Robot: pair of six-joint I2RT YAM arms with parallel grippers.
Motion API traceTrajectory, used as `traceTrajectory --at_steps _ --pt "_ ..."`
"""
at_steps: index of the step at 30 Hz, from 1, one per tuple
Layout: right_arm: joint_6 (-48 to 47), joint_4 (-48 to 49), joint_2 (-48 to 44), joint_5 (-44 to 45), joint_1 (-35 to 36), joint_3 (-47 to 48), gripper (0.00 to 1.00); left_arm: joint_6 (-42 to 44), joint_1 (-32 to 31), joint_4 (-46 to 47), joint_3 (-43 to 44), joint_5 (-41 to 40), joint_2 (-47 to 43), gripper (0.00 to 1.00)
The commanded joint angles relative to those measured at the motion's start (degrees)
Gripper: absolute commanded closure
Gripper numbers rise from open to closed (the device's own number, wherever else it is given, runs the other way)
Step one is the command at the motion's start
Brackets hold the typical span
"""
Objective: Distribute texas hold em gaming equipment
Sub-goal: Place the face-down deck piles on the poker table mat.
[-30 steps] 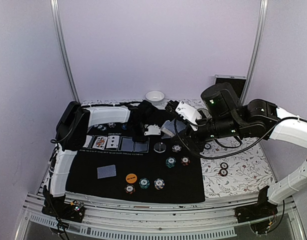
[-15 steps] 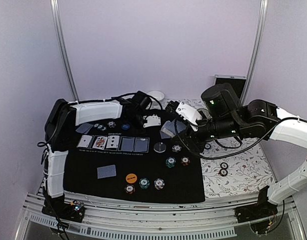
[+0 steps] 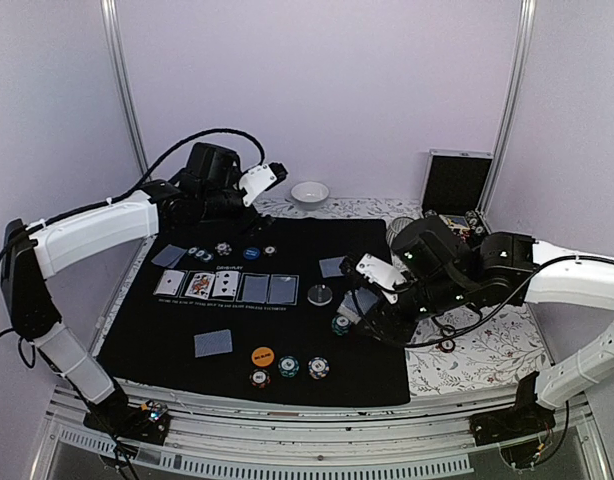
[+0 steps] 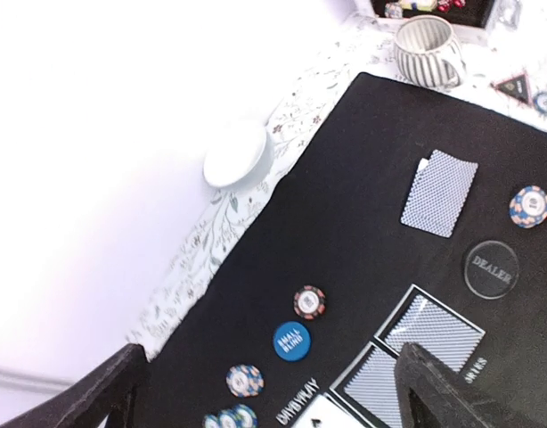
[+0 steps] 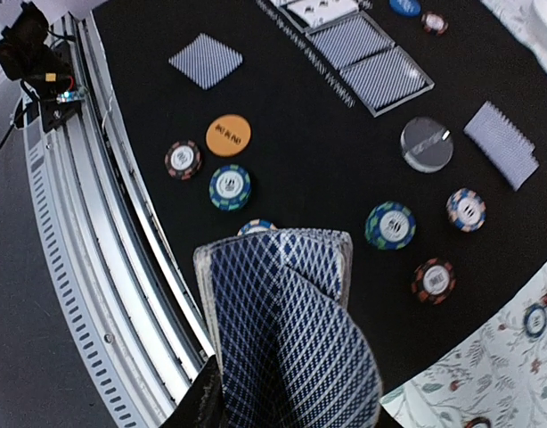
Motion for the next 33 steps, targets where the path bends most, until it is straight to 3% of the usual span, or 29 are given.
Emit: traceTrajectory --at_steps 1,9,21,23,29,33 --pt "6.9 0.6 3.4 -7.4 -0.3 -5.0 0.96 -11.5 1.0 -0.6 -4.6 3.5 -5.1 0.02" --pt "12.2 5.7 10.2 -11.3 -2.7 -12.1 0.96 -16.9 3.9 2.5 -12.8 9.6 -13.5 0.02" --pt "15.3 6.6 20.5 -4.9 -4.4 -11.2 0.95 -18.4 9.6 8.6 -19.6 13.0 -15.9 0.02" --pt "15.7 6.4 21.1 -5.0 -4.4 -10.9 0.91 -18.3 10.0 8.9 -20.1 13.0 -16.9 0.02" --pt "16.5 5.4 21.9 -3.8 -4.4 -11.1 0.67 -18.4 11.0 9.3 -20.4 14.2 -17.9 0.02" --pt "16.5 5.3 22.2 -2.9 -4.4 -10.7 0.58 -18.5 11.4 9.3 -20.5 14.6 -18.1 0.02"
